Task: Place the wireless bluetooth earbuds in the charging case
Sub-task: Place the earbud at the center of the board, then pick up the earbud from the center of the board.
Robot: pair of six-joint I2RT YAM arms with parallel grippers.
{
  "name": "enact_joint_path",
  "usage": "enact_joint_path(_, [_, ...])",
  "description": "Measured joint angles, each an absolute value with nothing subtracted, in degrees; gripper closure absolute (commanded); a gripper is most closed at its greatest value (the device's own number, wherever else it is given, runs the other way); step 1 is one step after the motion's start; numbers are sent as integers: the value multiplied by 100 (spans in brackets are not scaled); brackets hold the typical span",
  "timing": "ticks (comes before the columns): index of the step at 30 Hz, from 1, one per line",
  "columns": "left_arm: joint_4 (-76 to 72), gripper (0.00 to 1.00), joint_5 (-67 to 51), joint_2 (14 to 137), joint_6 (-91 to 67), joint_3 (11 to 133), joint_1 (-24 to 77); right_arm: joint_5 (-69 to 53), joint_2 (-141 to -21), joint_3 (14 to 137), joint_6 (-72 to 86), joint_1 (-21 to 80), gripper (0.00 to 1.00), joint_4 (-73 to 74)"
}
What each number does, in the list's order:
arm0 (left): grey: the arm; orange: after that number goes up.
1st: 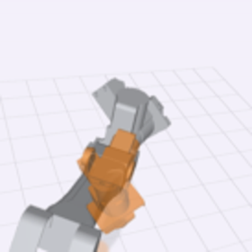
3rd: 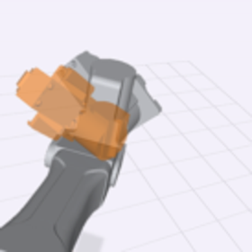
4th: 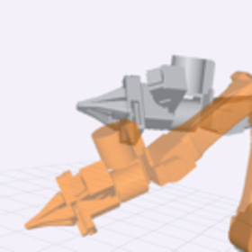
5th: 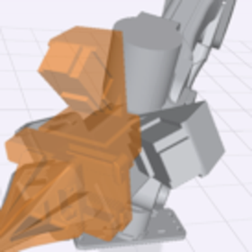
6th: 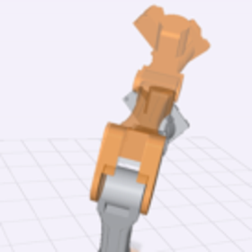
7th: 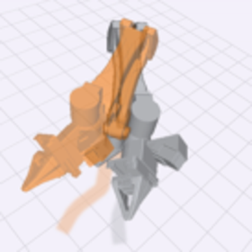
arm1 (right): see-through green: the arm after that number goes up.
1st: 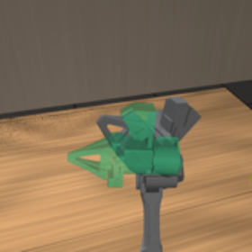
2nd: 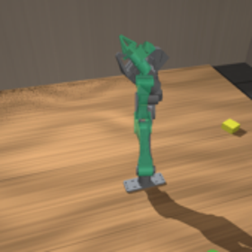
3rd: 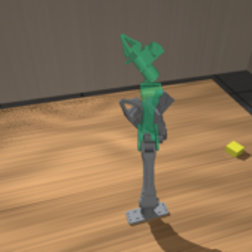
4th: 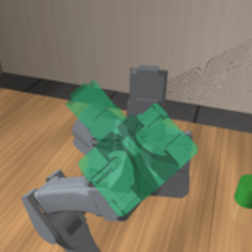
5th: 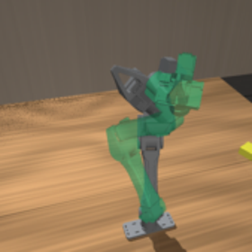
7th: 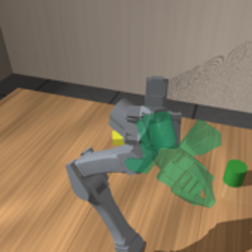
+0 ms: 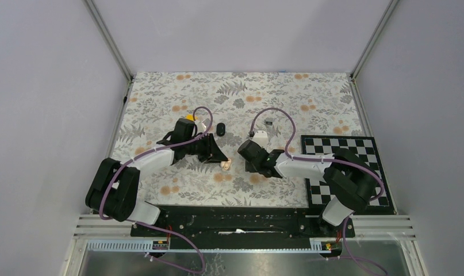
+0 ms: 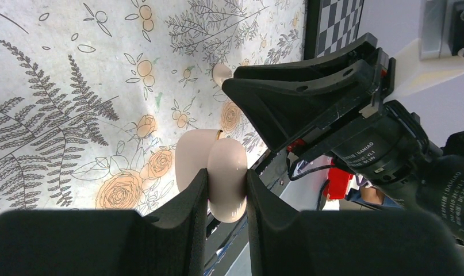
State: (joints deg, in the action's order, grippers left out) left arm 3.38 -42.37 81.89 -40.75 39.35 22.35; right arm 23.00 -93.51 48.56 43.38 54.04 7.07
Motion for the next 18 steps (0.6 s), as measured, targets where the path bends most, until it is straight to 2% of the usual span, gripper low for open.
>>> enact_joint_path(9, [419,100,-4235,8189,-4029,3942,2154,2283,-9011,4910,3728,5404,67,843])
enact_joint_path(14, [423,100,-4235,8187,-4029,3940,2134,2285,-9094,5002,3529,5404,61,897])
enact_joint_path(18, [425,100,-4235,8187,-4027,3940,2134,2167,-9349,5120,3417,5391,60,902])
